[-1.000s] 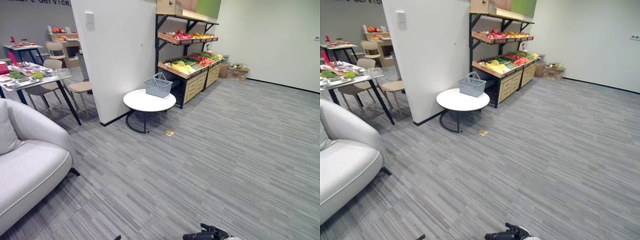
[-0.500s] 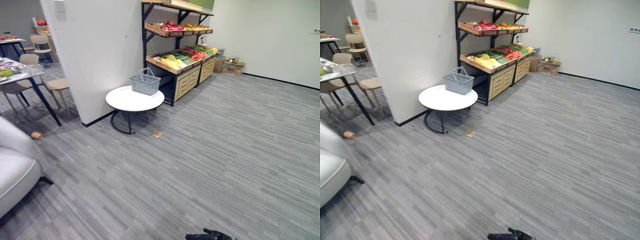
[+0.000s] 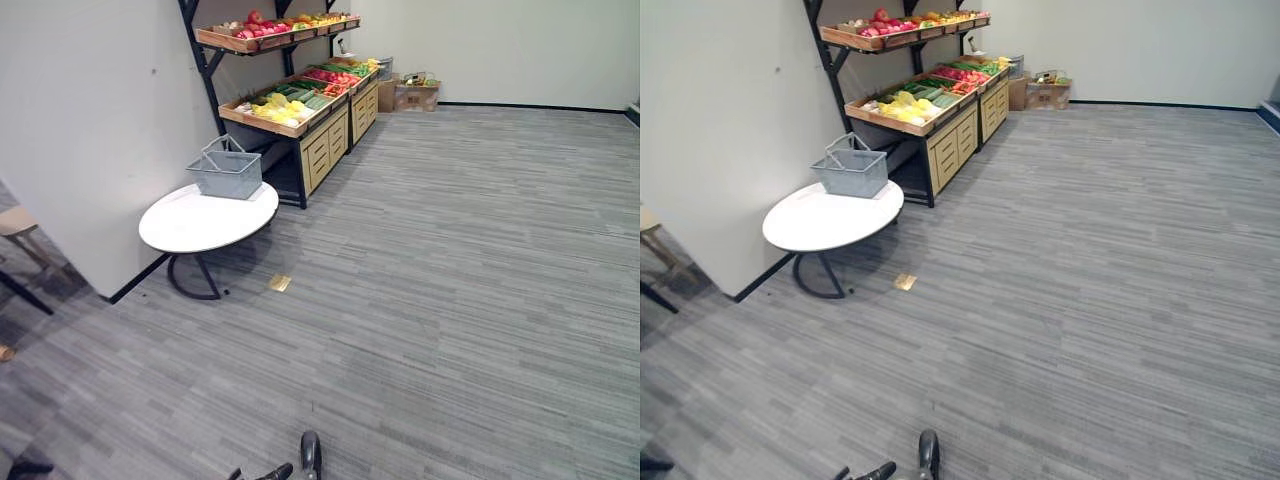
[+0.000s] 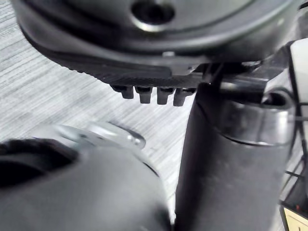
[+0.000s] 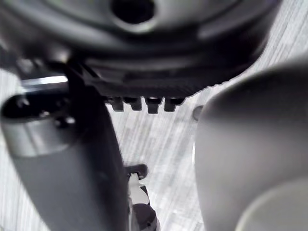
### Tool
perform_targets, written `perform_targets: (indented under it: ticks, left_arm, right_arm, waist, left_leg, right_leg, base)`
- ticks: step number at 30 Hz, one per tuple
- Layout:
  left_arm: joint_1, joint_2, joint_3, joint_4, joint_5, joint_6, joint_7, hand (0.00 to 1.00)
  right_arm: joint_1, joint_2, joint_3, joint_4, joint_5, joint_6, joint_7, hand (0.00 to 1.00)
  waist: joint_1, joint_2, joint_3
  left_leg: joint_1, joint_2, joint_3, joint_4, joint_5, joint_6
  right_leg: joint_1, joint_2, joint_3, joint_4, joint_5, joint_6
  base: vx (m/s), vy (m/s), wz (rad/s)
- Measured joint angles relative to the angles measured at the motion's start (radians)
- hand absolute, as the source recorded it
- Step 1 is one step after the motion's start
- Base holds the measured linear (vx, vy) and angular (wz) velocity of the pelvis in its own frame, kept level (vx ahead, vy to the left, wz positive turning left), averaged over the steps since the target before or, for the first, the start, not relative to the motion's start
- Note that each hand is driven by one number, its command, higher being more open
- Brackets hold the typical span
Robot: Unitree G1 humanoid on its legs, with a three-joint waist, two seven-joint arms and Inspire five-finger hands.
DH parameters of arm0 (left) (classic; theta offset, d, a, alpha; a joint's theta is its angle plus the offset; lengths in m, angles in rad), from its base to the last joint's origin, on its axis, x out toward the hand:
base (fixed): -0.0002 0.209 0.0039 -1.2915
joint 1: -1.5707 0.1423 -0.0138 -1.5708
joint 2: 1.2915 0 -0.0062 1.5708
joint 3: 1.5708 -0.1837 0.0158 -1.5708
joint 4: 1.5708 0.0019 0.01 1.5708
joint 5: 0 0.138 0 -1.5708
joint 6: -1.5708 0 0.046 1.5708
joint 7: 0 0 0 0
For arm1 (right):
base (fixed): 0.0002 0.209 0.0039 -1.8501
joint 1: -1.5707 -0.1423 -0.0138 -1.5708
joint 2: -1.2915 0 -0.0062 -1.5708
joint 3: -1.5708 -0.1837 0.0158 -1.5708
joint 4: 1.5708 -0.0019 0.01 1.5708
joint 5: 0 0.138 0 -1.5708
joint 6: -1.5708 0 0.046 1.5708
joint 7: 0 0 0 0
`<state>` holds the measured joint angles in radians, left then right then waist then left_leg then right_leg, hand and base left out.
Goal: Pick vegetable in the basket
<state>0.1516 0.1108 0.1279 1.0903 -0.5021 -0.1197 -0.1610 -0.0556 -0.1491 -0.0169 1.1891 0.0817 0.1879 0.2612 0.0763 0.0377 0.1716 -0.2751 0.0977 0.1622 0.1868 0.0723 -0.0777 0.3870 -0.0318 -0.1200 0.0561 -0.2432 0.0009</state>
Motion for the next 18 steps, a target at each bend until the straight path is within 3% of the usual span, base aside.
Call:
perform_targets:
  ticks: [1, 3, 5, 6, 7, 8, 9, 10, 11, 13, 14, 16, 17, 18]
  left_arm:
    - [-0.002, 0.007, -0.002, 0.0, 0.0, 0.0, 0.003, 1.0]
    - [0.003, 0.018, -0.002, 0.001, 0.0, 0.003, 0.007, 1.0]
    - [0.015, 0.023, 0.0, 0.003, 0.002, 0.004, 0.008, 1.0]
    - [0.019, 0.028, -0.004, 0.003, 0.011, 0.004, 0.007, 1.0]
    - [0.02, 0.037, -0.007, 0.003, 0.02, 0.005, 0.007, 1.0]
    - [0.019, 0.042, -0.015, 0.003, 0.022, 0.006, 0.008, 1.0]
    - [0.02, 0.044, -0.021, 0.004, 0.021, 0.006, 0.009, 1.0]
    - [0.019, 0.048, -0.035, 0.004, 0.021, 0.008, 0.01, 1.0]
    - [0.019, 0.051, -0.046, 0.004, 0.021, 0.013, 0.012, 1.0]
    - [0.018, 0.049, -0.048, 0.004, 0.017, 0.013, 0.014, 1.0]
    - [0.008, 0.049, -0.075, 0.004, 0.005, 0.013, 0.013, 1.0]
    - [-0.022, 0.048, -0.096, 0.003, -0.002, 0.013, 0.003, 1.0]
    - [-0.037, 0.048, -0.106, -0.004, -0.007, 0.011, -0.009, 1.0]
    - [-0.051, 0.049, -0.101, -0.005, -0.016, 0.012, -0.021, 1.0]
  right_arm:
    - [-0.004, 0.008, 0.0, -0.001, 0.0, -0.003, 0.002, 1.0]
    - [0.002, 0.01, -0.001, 0.0, -0.001, -0.004, 0.0, 1.0]
    - [0.031, 0.01, -0.002, -0.006, 0.0, -0.015, -0.002, 1.0]
    - [0.041, 0.006, -0.003, -0.019, 0.002, -0.029, -0.003, 1.0]
    - [0.05, 0.004, -0.003, -0.033, 0.009, -0.04, -0.003, 1.0]
    - [0.059, -0.002, -0.004, -0.041, 0.027, -0.047, -0.005, 1.0]
    - [0.057, -0.005, -0.006, -0.042, 0.039, -0.05, -0.007, 1.0]
    - [0.05, -0.009, -0.011, -0.043, 0.039, -0.054, -0.01, 1.0]
    - [0.048, -0.011, -0.023, -0.043, 0.039, -0.061, -0.011, 1.0]
    - [0.049, -0.011, -0.044, -0.044, 0.043, -0.078, -0.01, 1.0]
    - [0.048, -0.013, -0.047, -0.057, 0.046, -0.092, -0.01, 1.0]
    - [0.044, -0.014, -0.051, -0.068, 0.056, -0.098, -0.009, 1.0]
    - [0.042, -0.012, -0.051, -0.068, 0.061, -0.099, -0.006, 1.0]
    - [0.03, -0.008, -0.065, -0.063, 0.076, -0.109, -0.004, 1.0]
  waist:
    - [0.0, -0.027, -0.003]
    - [0.0, -0.044, -0.004]
    - [0.004, -0.068, -0.03]
    - [0.002, -0.089, -0.042]
    - [-0.003, -0.101, -0.05]
    - [-0.009, -0.105, -0.048]
    - [-0.009, -0.101, -0.045]
    - [-0.009, -0.098, -0.04]
    - [-0.014, -0.093, -0.033]
    - [-0.029, -0.084, -0.029]
    - [-0.038, -0.068, -0.024]
    - [-0.043, -0.05, -0.025]
    - [-0.045, -0.055, -0.026]
    - [-0.05, -0.079, -0.014]
  left_leg:
    - [0.026, -0.024, 0.01, -0.014, 0.006, 0.011]
    - [0.092, -0.061, 0.036, -0.049, 0.041, 0.068]
    - [0.155, -0.114, 0.07, -0.061, 0.022, 0.119]
    - [0.182, -0.156, 0.078, -0.059, -0.008, 0.14]
    - [0.201, -0.183, 0.076, -0.059, -0.029, 0.158]
    - [0.236, -0.202, 0.071, -0.06, -0.059, 0.167]
    - [0.252, -0.206, 0.07, -0.059, -0.073, 0.169]
    - [0.291, -0.207, 0.065, -0.062, -0.097, 0.175]
    - [0.342, -0.202, 0.053, -0.077, -0.115, 0.176]
    - [0.397, -0.186, 0.033, -0.105, -0.128, 0.177]
    - [0.419, -0.162, 0.022, -0.123, -0.138, 0.175]
    - [0.419, -0.128, 0.008, -0.142, -0.147, 0.178]
    - [0.415, -0.125, -0.01, -0.169, -0.147, 0.178]
    - [0.422, -0.142, -0.018, -0.18, -0.158, 0.158]
  right_leg:
    - [-0.013, -0.028, 0.0, 0.057, 0.001, 0.001]
    - [-0.025, -0.074, 0.008, 0.172, 0.003, 0.005]
    - [-0.092, -0.15, 0.021, 0.403, 0.011, 0.023]
    - [-0.154, -0.206, 0.017, 0.563, 0.048, 0.079]
    - [-0.193, -0.247, 0.01, 0.666, 0.106, 0.095]
    - [-0.229, -0.283, -0.003, 0.774, 0.187, 0.09]
    - [-0.248, -0.295, -0.01, 0.821, 0.16, 0.082]
    - [-0.282, -0.303, -0.037, 0.871, 0.079, 0.08]
    - [-0.305, -0.297, -0.086, 0.863, 0.003, 0.082]
    - [-0.346, -0.264, -0.142, 0.792, -0.064, 0.077]
    - [-0.402, -0.219, -0.175, 0.68, -0.08, 0.076]
    - [-0.489, -0.142, -0.175, 0.408, -0.02, 0.112]
    - [-0.544, -0.114, -0.151, 0.211, 0.071, 0.14]
    - [-0.619, -0.13, -0.118, 0.128, 0.151, 0.199]
  base:
    - [0.41, 0.18, -0.09]
    - [0.39, 0.179, -0.16]
    - [0.39, 0.25, -0.15]
    - [0.34, 0.236, 0.03]
    - [0.35, 0.203, 0.13]
    - [0.35, 0.163, 0.13]
    - [0.43, 0.162, 0.04]
    - [0.41, 0.131, -0.02]
    - [0.32, 0.091, -0.01]
    - [0.27, 0.05, 0.13]
    - [0.27, 0.018, 0.27]
    - [0.17, -0.016, 0.33]
    - [0.29, -0.076, 0.47]
    - [0.29, -0.076, 0.46]
